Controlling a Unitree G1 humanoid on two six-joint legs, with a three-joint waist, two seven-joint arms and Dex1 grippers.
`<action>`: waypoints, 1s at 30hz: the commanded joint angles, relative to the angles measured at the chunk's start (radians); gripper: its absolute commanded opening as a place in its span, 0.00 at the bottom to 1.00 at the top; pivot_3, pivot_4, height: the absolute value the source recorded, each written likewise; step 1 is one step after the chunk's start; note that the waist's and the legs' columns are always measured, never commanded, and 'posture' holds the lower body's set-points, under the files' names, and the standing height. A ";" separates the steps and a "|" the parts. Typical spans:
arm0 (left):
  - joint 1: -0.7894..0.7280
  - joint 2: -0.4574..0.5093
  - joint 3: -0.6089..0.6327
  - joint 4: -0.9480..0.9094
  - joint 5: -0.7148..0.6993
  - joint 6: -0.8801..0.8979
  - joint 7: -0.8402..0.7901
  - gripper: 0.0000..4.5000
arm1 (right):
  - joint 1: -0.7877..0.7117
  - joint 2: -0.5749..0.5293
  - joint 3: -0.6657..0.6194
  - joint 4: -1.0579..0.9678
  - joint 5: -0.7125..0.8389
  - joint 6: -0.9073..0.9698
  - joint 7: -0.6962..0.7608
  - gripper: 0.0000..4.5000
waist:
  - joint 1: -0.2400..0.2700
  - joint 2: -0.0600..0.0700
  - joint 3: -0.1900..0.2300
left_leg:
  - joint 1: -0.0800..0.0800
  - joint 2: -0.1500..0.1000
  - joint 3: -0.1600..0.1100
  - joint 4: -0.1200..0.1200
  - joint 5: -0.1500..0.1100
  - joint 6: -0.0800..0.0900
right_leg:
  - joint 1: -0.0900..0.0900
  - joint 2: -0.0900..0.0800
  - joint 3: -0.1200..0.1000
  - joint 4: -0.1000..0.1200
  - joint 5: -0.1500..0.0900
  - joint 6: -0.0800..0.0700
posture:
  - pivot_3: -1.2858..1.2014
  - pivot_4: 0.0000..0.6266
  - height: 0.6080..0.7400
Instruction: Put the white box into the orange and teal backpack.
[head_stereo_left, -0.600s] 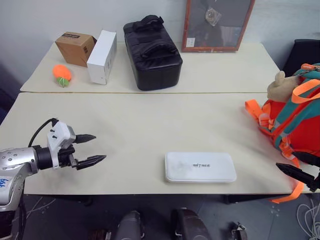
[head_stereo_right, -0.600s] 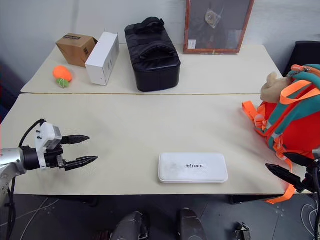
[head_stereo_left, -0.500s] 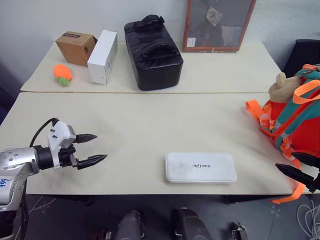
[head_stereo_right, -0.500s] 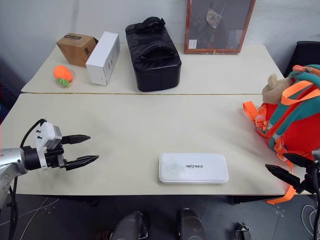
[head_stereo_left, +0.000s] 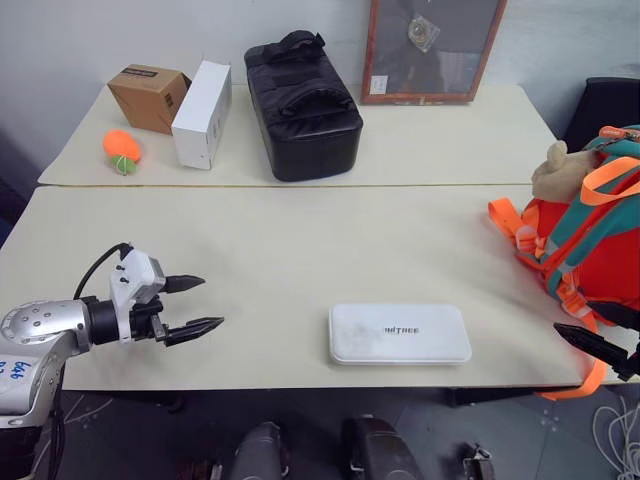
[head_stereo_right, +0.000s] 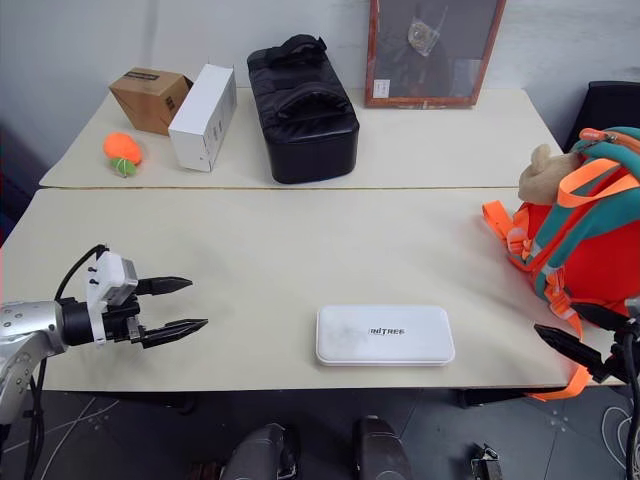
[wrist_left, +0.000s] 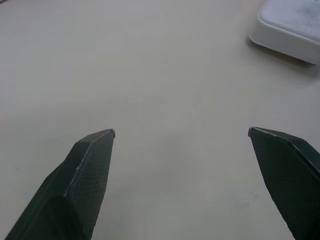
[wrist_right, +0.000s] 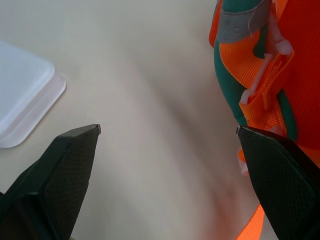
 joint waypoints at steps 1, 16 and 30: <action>-0.034 0.008 -0.011 -0.041 -0.034 0.030 -0.004 1.00 | -0.007 -0.031 0.004 -0.006 -0.004 -0.017 0.022 0.99 | 0.001 0.000 0.000 | 0.000 0.000 0.000 0.000 0.000 0.000 | 0.000 0.000 0.000 0.000 0.000 0.000 | 0.52 0.24 1.00; -0.261 -0.202 -0.461 0.012 0.129 -0.047 -0.020 0.26 | -0.158 -0.127 0.384 -0.052 -0.141 -0.100 0.156 0.20 | 0.002 0.000 0.000 | 0.000 -0.001 0.000 0.003 0.001 0.000 | 0.001 0.002 0.000 0.001 0.001 0.002 | 0.52 0.24 1.00; -0.319 -0.299 -0.535 0.059 0.213 -0.047 0.028 0.01 | -0.354 -0.090 0.593 -0.104 -0.180 -0.057 0.131 0.00 | 0.002 0.000 0.000 | -0.001 0.000 0.000 0.007 0.003 -0.005 | 0.000 0.002 0.001 0.004 0.001 0.003 | 0.52 0.24 1.00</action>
